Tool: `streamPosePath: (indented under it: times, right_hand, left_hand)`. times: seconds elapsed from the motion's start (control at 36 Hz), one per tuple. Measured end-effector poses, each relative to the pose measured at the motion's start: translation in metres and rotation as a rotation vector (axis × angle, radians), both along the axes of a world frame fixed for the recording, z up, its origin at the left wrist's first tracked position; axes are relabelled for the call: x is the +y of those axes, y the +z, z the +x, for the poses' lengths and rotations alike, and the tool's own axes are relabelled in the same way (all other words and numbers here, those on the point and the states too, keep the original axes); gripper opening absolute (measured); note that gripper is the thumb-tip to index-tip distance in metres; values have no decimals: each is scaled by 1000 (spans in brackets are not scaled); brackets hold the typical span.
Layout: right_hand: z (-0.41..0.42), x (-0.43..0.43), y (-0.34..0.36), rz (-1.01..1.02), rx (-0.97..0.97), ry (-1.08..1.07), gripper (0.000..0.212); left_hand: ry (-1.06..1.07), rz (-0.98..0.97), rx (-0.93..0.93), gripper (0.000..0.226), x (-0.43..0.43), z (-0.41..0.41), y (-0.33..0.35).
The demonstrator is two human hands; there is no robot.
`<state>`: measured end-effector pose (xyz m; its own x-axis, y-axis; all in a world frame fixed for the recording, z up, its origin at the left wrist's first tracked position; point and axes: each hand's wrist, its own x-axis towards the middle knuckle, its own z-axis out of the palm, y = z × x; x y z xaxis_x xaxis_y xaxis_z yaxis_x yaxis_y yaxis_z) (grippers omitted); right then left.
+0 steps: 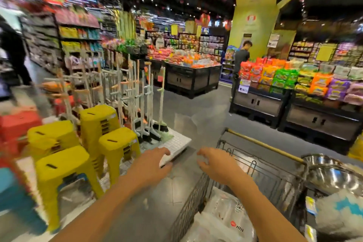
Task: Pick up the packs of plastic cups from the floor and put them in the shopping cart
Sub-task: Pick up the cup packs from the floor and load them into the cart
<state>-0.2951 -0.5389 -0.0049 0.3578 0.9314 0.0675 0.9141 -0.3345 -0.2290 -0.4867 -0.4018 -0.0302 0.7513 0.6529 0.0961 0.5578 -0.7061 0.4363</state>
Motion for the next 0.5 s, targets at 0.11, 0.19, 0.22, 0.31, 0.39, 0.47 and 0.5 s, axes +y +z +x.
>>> streamPosePath:
  times: [0.11,0.19,0.22,0.31,0.39,0.47,0.5]
  right_hand:
    - [-72,52,13,3,-27,125,40]
    - [-143,92,22,-5,-29,239,40]
    - [-167,105,25,1,-38,273,39]
    - [-246,143,24,45,-10,392,31]
    - [-328,180,14,27,36,509,39]
    - [-412,204,2,35,75,657,42]
    - [-440,210,-3,50,91,710,39]
  left_hand:
    - [133,2,-30,49,23,-88,5]
    - [242,5,-29,44,35,-168,9]
    - [282,6,-29,46,39,-196,9]
    - [408,-47,6,51,42,-290,7]
    - [533,-75,-68,53,36,-382,2]
    - [690,-62,-39,46,20,-465,-2]
    - [735,-48,-18,42,14,-492,-4]
